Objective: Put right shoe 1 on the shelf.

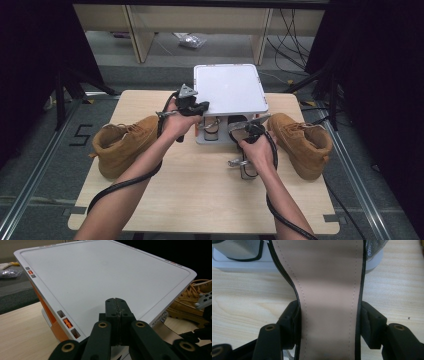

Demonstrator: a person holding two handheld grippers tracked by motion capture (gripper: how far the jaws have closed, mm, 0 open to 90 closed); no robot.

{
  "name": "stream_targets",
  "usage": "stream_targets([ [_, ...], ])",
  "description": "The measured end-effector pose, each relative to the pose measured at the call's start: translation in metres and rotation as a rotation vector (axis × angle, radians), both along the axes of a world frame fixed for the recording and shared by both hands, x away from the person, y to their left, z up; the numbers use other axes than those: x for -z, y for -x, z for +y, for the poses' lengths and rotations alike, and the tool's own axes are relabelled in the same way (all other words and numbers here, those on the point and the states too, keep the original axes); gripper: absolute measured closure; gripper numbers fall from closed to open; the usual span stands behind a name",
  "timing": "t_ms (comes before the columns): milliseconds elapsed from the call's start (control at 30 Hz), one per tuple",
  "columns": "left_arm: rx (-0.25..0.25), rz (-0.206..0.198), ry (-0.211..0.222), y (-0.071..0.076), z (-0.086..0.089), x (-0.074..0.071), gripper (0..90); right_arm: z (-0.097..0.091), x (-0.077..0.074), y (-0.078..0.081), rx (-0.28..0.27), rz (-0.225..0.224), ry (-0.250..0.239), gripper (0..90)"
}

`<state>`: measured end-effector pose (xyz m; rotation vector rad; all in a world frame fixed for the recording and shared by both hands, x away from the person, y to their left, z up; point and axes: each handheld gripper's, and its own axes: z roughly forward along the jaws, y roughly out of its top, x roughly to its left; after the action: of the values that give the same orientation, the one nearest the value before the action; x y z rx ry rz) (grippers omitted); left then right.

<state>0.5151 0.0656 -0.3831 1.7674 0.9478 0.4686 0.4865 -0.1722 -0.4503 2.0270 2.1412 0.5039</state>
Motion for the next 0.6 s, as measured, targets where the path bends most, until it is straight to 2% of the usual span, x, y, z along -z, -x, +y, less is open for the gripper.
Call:
stream_targets([
  [67,0.001,0.0,-0.001,0.0,0.0,0.0,88.7,-0.001,0.001,-0.001,-0.019,-0.009,0.012,42.1],
  [100,0.001,0.0,-0.001,0.0,0.0,0.0,88.7,0.001,0.001,-0.002,0.004,-0.012,0.001,42.1],
  [167,0.002,0.001,-0.001,0.0,0.0,0.0,88.7,0.002,0.0,-0.003,0.007,-0.004,-0.01,42.1],
  [200,0.002,0.001,-0.002,0.0,0.0,0.0,88.7,0.001,0.0,-0.003,-0.007,0.0,0.0,42.1],
  [233,0.002,0.001,-0.001,0.0,0.0,0.0,88.7,0.003,0.001,-0.004,0.019,-0.013,-0.006,42.1],
  [267,0.002,0.001,0.0,0.0,0.0,0.0,88.7,0.004,0.001,-0.004,0.025,-0.001,-0.013,42.1],
  [300,0.002,0.001,-0.001,0.0,0.0,0.0,88.7,0.002,0.002,-0.005,0.015,-0.006,0.002,42.1],
  [367,0.002,0.001,-0.002,0.0,0.0,0.0,88.7,0.003,0.005,-0.006,0.04,-0.002,0.001,42.1],
  [433,0.002,0.001,-0.002,0.0,0.0,0.0,88.7,0.001,0.007,-0.007,0.025,-0.005,-0.001,42.0],
  [500,0.002,0.001,-0.003,0.0,0.0,0.0,88.7,0.004,0.009,-0.008,0.069,-0.004,0.005,42.0],
  [600,0.003,0.0,-0.004,0.0,0.0,0.0,88.7,0.001,0.011,-0.009,0.028,0.005,0.004,41.9],
])
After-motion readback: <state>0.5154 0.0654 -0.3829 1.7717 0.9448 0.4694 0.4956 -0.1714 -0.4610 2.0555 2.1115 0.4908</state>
